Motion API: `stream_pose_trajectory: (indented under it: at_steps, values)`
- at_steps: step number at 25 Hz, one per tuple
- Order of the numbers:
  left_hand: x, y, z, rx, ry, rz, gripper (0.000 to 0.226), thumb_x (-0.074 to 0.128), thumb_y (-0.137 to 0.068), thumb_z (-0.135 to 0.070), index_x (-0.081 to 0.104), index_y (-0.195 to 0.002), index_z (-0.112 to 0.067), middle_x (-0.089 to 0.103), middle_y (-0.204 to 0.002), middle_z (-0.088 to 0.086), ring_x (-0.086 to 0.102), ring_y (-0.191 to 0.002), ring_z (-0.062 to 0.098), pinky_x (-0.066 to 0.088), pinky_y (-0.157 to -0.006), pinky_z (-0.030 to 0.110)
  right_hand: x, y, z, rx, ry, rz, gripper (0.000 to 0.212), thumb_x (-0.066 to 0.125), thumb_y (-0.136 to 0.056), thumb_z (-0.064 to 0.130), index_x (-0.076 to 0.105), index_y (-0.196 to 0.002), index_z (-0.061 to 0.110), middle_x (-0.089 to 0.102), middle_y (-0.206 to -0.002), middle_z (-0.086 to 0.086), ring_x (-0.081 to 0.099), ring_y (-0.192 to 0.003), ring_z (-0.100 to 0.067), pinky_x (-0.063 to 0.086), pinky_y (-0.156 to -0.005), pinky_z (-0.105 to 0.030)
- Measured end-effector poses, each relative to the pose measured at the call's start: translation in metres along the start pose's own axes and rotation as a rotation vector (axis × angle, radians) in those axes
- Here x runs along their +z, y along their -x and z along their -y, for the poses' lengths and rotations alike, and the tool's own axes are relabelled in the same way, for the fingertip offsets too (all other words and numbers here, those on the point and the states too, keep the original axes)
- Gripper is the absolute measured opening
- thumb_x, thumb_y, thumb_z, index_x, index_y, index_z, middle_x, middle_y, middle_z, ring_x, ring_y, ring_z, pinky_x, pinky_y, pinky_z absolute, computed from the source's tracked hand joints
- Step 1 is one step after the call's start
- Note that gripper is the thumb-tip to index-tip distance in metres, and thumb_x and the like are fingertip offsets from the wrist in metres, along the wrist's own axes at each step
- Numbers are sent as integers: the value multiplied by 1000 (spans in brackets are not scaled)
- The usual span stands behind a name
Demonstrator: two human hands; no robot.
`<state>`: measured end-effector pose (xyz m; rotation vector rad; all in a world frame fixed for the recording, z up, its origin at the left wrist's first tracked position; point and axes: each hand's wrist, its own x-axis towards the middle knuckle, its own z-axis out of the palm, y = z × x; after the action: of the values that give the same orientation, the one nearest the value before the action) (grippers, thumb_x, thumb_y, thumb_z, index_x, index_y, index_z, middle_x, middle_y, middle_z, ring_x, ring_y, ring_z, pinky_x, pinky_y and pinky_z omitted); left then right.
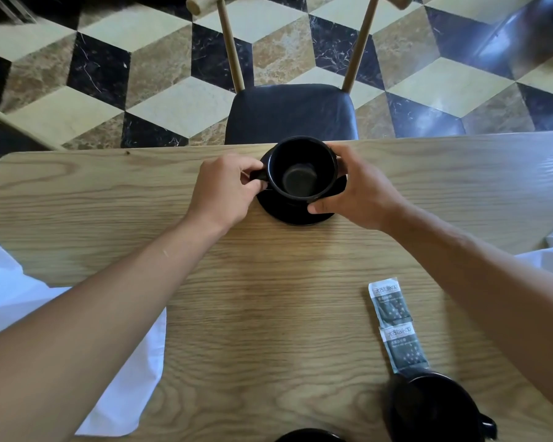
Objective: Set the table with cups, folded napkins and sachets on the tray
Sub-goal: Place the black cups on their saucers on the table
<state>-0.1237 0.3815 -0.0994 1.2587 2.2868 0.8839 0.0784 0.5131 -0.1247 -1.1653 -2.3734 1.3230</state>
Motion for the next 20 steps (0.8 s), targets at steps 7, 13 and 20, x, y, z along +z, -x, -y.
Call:
stream_pose_trajectory:
  at_steps: [7, 13, 20]
  values:
    - [-1, 3, -1, -3, 6, -3, 27, 82, -81, -13, 80, -107, -18, 75, -93, -4, 70, -80, 16, 54, -80, 25, 0, 3, 3, -8, -11, 20, 99, 96, -60, 19, 46, -145, 26, 61, -114, 24, 54, -97, 25, 37, -77, 6]
    - [-3, 5, 1, -27, 33, 5, 40, 78, -84, -12, 73, -123, -20, 75, -108, -5, 70, -95, 12, 57, -93, 34, 0, 4, 6, 33, 25, 42, 114, 96, -63, 25, 32, -157, 25, 58, -133, 10, 60, -113, -7, 39, -88, -8]
    - [-10, 54, -16, 8, 27, -55, 63, 67, -84, -16, 46, -144, -16, 45, -137, 4, 48, -129, 21, 46, -108, 43, -17, 72, 13, 83, 36, -134, 109, 92, -68, 46, 31, -157, 27, 41, -151, 6, 53, -119, -6, 47, -92, -25]
